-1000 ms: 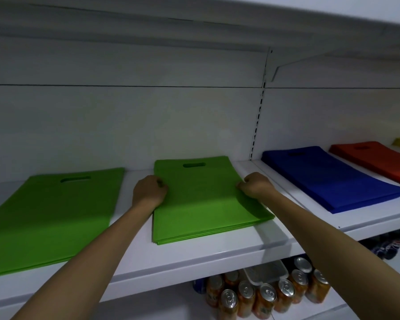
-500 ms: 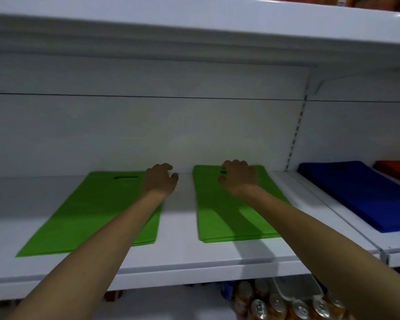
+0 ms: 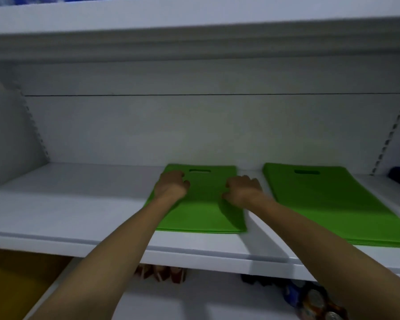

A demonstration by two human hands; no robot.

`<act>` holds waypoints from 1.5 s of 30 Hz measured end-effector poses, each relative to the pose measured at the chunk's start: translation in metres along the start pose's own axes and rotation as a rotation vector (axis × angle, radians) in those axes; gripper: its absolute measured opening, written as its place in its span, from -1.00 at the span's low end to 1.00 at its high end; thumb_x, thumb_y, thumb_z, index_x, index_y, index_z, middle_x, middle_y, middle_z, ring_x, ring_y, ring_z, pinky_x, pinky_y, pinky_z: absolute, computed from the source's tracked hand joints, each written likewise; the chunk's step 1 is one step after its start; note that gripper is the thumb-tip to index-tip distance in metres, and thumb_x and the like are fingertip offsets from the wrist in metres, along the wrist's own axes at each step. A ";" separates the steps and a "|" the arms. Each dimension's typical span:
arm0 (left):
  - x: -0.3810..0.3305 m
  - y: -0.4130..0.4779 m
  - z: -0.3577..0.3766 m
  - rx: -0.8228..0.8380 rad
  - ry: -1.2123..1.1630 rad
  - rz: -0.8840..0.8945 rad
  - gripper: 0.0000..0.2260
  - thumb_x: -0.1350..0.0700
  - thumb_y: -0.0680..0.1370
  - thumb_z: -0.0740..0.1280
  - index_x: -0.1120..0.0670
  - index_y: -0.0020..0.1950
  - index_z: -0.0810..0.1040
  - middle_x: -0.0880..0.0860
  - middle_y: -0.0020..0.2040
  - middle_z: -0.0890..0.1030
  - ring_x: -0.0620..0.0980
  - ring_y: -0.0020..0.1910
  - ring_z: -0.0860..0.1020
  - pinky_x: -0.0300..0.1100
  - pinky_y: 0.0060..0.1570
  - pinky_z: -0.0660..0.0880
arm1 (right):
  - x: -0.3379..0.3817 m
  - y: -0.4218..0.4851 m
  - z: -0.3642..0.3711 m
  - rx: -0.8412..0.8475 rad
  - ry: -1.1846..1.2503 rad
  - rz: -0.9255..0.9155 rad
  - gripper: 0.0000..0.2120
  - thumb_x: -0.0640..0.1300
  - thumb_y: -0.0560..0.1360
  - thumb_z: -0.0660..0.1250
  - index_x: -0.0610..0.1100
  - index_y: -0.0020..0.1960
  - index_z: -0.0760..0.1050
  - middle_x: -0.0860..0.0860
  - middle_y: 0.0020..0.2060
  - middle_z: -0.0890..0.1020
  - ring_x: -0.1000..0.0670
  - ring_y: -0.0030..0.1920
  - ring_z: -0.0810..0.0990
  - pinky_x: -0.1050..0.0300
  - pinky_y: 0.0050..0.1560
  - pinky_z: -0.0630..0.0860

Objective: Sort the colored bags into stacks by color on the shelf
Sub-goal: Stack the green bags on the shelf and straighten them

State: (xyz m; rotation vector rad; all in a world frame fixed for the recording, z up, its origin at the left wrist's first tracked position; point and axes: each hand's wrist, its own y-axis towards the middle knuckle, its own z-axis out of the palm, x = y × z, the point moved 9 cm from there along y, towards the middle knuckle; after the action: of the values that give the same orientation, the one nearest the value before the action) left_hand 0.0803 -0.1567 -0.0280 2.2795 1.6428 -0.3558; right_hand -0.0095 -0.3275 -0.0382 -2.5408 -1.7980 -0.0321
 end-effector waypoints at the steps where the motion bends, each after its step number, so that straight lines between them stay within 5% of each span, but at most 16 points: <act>1: 0.009 0.001 0.001 0.008 0.015 -0.009 -0.60 -0.02 0.60 0.21 0.01 0.43 0.37 0.07 0.40 0.42 0.11 0.38 0.35 -0.09 0.22 0.39 | 0.001 0.001 0.005 0.010 0.008 0.019 -0.58 0.11 0.56 0.18 -0.09 0.33 0.38 -0.11 0.28 0.46 -0.13 0.29 0.39 0.01 0.25 0.28; 11: 0.047 0.011 0.019 0.073 0.210 0.016 -0.70 -0.13 0.58 0.15 0.06 0.11 0.49 0.11 0.17 0.51 0.13 0.26 0.34 -0.07 -0.02 0.24 | 0.005 0.001 0.022 -0.009 0.065 0.128 -0.49 0.21 0.58 0.11 -0.12 0.35 0.34 -0.14 0.28 0.44 -0.17 0.31 0.37 -0.02 0.24 0.31; 29: 0.049 0.026 0.011 0.086 0.100 -0.030 -0.45 -0.23 0.49 0.32 0.03 0.37 0.38 0.09 0.30 0.45 0.13 0.38 0.26 -0.08 0.12 0.39 | 0.002 0.004 0.015 -0.041 0.055 0.155 -0.42 0.29 0.53 0.17 -0.03 0.42 0.30 -0.13 0.31 0.46 -0.14 0.34 0.35 0.00 0.27 0.27; 34: 0.049 0.028 0.006 0.033 0.091 -0.025 -0.40 -0.20 0.43 0.41 0.03 0.38 0.38 0.10 0.33 0.40 0.15 0.37 0.26 -0.06 0.20 0.36 | 0.001 0.004 0.008 -0.110 0.284 0.188 -0.25 0.16 0.44 0.39 -0.04 0.50 0.15 -0.13 0.33 0.39 -0.16 0.34 0.37 0.02 0.29 0.35; 40: 0.062 0.028 -0.007 -0.133 -0.447 -0.120 -0.18 0.32 0.43 0.43 0.04 0.55 0.04 0.24 0.43 0.23 0.22 0.38 0.29 0.00 0.22 0.40 | -0.033 0.002 0.011 -0.256 0.843 0.435 -0.31 -0.18 0.38 0.50 -0.13 0.42 0.28 -0.17 0.34 0.37 -0.16 0.26 0.47 0.15 0.13 0.43; 45: 0.083 0.026 0.001 -0.093 -0.764 -0.303 -0.15 0.27 0.41 0.49 0.12 0.55 0.05 0.24 0.43 0.30 0.21 0.34 0.39 -0.06 0.18 0.42 | -0.047 -0.002 0.026 -0.190 0.976 0.576 -0.36 -0.16 0.34 0.56 -0.30 0.31 0.38 -0.21 0.27 0.49 -0.19 0.25 0.50 0.05 0.18 0.49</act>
State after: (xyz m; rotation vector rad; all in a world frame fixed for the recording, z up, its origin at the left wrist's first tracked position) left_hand 0.1307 -0.0922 -0.0576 1.5149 1.5130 -1.0400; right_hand -0.0269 -0.3707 -0.0658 -2.3351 -0.7097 -1.2059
